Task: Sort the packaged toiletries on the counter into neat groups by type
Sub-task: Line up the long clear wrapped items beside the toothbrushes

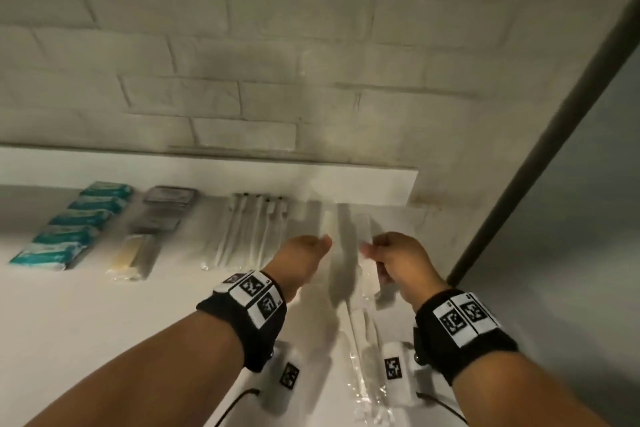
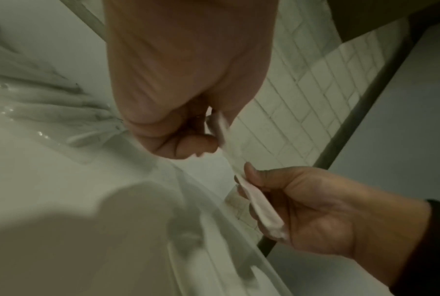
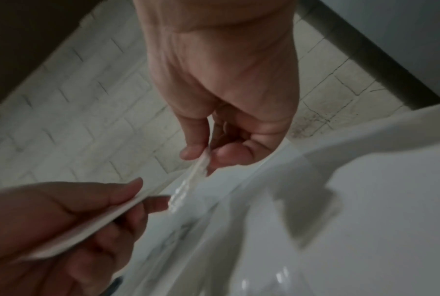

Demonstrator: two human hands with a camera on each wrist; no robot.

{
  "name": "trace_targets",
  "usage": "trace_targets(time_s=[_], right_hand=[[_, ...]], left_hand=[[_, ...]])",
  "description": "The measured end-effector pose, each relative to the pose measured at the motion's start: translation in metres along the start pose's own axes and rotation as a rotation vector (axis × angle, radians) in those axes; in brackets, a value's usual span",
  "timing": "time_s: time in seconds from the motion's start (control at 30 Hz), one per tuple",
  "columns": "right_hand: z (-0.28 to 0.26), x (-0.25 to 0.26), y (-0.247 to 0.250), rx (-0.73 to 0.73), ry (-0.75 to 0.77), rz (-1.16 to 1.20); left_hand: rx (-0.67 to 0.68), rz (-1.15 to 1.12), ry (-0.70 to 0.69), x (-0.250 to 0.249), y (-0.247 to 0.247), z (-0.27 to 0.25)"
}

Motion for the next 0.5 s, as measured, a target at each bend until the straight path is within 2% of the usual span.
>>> trace_targets(time_s=[0.07,0.1,0.17,0.27,0.33,0.4,0.5], right_hand=[[0.023,-0.001,-0.006,0.008,-0.026,-0.090],[0.033,-0.001,-0.006,0.002,-0.012,-0.220],[0.043,0.008,-0.006,0.020,0.122,-0.599],[0.031,0.010,-0.027,0.265,0.313,-0.977],[0.023,0.002,-0.036,0.375,0.325,-1.047],[0.023,0.002,-0.042,0.382,0.342,-1.073],[0.025,0.006,-0.053,0.382,0.357,-1.119]], left_hand=[[-0.013,0.164,0.018,0.002,0.002,0.019],[-0.018,0.342,0.001,0.001,0.005,0.028],[-0.028,0.720,-0.159,-0.009,0.008,0.041],[0.115,1.036,-0.402,-0.018,-0.011,0.045],[0.241,1.244,-0.480,-0.014,-0.028,0.045],[0.310,1.380,-0.539,-0.010,-0.042,0.047],[0.265,1.412,-0.536,-0.009,-0.042,0.057]])
Point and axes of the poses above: each hand's wrist, its own z-axis towards the middle knuckle, its own y-axis out of the back of the hand, x = y × z, the point moved 10 cm from there along z, towards the middle knuckle, and after that the axes turned 5 degrees about -x, right-handed, at the moved point
